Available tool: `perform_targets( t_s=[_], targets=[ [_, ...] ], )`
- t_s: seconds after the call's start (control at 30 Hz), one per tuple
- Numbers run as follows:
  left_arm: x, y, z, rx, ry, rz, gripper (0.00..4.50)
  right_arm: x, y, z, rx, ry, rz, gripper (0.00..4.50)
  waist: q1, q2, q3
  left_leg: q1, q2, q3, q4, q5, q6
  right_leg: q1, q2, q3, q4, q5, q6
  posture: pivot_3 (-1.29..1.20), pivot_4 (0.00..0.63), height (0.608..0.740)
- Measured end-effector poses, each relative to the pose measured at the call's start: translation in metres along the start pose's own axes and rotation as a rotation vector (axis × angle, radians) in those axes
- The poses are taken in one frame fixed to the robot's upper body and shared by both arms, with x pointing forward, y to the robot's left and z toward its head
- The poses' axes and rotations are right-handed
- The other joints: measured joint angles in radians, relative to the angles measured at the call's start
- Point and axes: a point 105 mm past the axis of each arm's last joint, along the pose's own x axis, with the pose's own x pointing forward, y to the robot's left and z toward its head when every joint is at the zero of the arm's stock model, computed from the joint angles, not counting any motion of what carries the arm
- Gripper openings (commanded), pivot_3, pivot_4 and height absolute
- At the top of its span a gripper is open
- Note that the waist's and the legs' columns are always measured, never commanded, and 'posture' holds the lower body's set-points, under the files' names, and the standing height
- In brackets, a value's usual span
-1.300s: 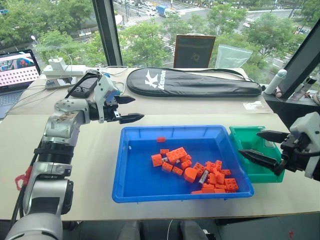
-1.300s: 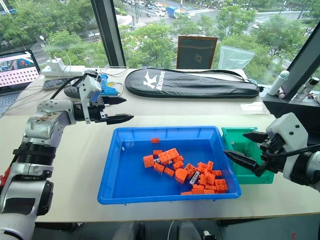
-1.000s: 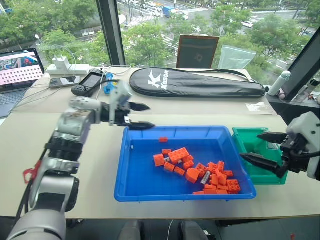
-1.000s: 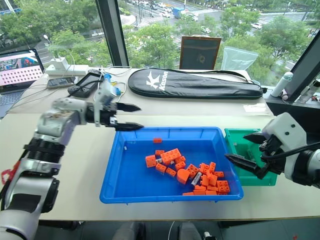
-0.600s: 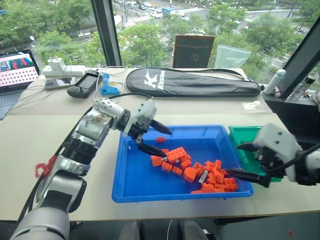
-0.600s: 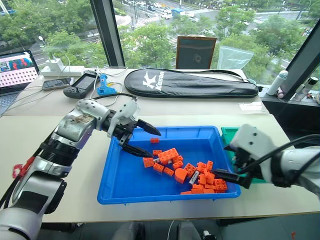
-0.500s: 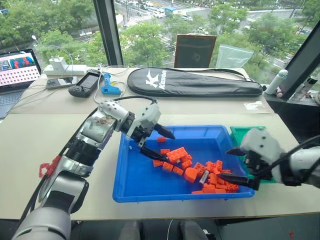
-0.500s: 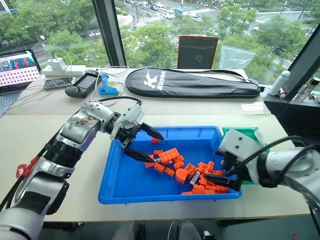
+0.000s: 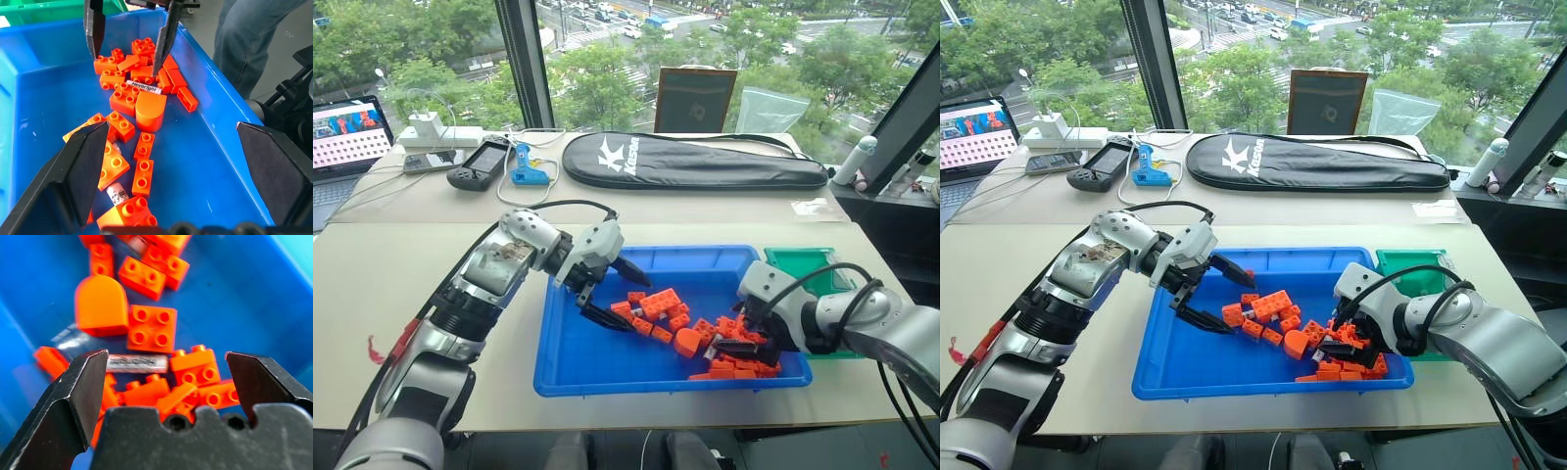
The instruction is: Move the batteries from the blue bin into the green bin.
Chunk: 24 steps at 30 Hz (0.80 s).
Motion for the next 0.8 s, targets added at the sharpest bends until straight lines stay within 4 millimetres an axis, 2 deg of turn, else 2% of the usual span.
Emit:
perform_targets(
  t_s=[0.2,0.33,0.4,0.5,0.63,0.77,0.8],
  targets=[
    [0.0,0.0,-0.005,-0.039,-0.007,0.041,4.5,0.0,0.0,0.007,-0.015,-0.016,0.025,4.48,-0.001,0.0,0.0,0.0,0.0,0.0,0.0,0.0,0.0,0.0,0.001,0.0,0.0,0.0,0.0,0.0,0.15,0.734],
    [0.002,-0.004,-0.004,-0.038,-0.011,0.037,4.5,0.009,0.018,0.031,-0.052,-0.1,0.113,4.48,-0.007,0.0,0.0,0.0,0.001,-0.001,0.0,0.0,0.0,0.0,0.002,0.0,0.002,0.0,0.0,0.0,0.15,0.734],
    [0.002,-0.005,-0.003,-0.041,-0.014,0.038,4.5,0.017,0.026,0.028,-0.06,-0.08,0.147,4.48,-0.004,0.0,0.0,0.0,0.001,-0.001,0.0,0.0,0.0,0.0,0.001,0.0,0.002,0.0,0.0,0.0,0.15,0.734],
    [-0.001,-0.004,-0.006,-0.052,-0.002,0.054,4.5,0.024,0.024,0.027,-0.049,-0.068,0.141,4.48,-0.001,0.0,0.0,0.0,0.0,0.0,0.001,0.0,0.0,0.0,0.0,0.0,0.001,0.0,0.0,0.0,0.15,0.734],
    [-0.002,-0.005,-0.006,-0.05,-0.002,0.056,4.5,0.022,0.021,0.034,-0.066,-0.082,0.123,4.48,-0.001,0.0,0.0,0.0,0.0,-0.001,0.001,0.0,0.0,0.0,0.0,0.0,0.001,0.0,0.0,0.0,0.15,0.734],
    [-0.002,-0.005,-0.006,-0.049,0.001,0.06,4.5,0.028,0.03,0.035,-0.071,-0.077,0.163,4.48,-0.002,0.0,0.0,0.0,0.0,-0.001,0.001,0.0,0.0,0.0,0.001,0.0,0.002,0.0,0.0,0.0,0.15,0.734],
    [-0.002,-0.005,-0.006,-0.049,0.001,0.06,4.5,0.03,0.033,0.034,-0.073,-0.072,0.176,3.98,-0.002,0.0,0.0,0.0,0.0,-0.001,0.0,0.0,0.0,0.0,0.001,0.0,0.002,0.0,0.0,0.0,0.15,0.734]
  ],
)
